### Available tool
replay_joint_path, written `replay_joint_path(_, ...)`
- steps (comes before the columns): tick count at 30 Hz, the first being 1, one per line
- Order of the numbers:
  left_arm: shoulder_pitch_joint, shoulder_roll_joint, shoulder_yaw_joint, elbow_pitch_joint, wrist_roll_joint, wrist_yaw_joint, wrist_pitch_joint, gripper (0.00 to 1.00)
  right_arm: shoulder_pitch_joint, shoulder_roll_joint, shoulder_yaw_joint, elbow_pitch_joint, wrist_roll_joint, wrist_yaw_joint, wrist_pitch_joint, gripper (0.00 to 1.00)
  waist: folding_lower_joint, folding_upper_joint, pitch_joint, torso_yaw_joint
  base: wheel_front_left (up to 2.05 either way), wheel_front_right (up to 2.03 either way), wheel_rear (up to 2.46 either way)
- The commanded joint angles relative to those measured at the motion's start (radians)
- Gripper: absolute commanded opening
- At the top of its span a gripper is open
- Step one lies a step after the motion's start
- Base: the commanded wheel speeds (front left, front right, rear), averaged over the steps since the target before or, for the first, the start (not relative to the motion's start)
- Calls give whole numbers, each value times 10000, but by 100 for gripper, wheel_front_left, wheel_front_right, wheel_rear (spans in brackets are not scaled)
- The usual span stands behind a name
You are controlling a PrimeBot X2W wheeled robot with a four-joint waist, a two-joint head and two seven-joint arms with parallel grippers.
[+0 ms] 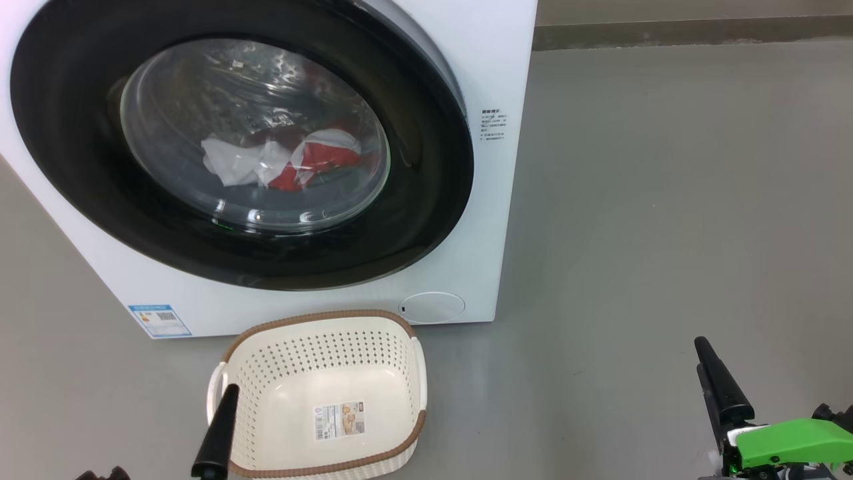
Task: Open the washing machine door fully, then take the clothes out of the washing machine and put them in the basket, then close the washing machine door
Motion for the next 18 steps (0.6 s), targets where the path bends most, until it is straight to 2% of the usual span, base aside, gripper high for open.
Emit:
replay_joint_path(1,-105,106,28,-348,448,-4,-129,100,-136,-144,20,-341,-377,1,-133,100,-1,0,-1,2,0,0,0)
replay_joint_path(18,67,118,-423,-587,2971,325,-615,100,157,-357,323,-556,-2490,-1,-621,100,-2,0,-29,13,0,0,0)
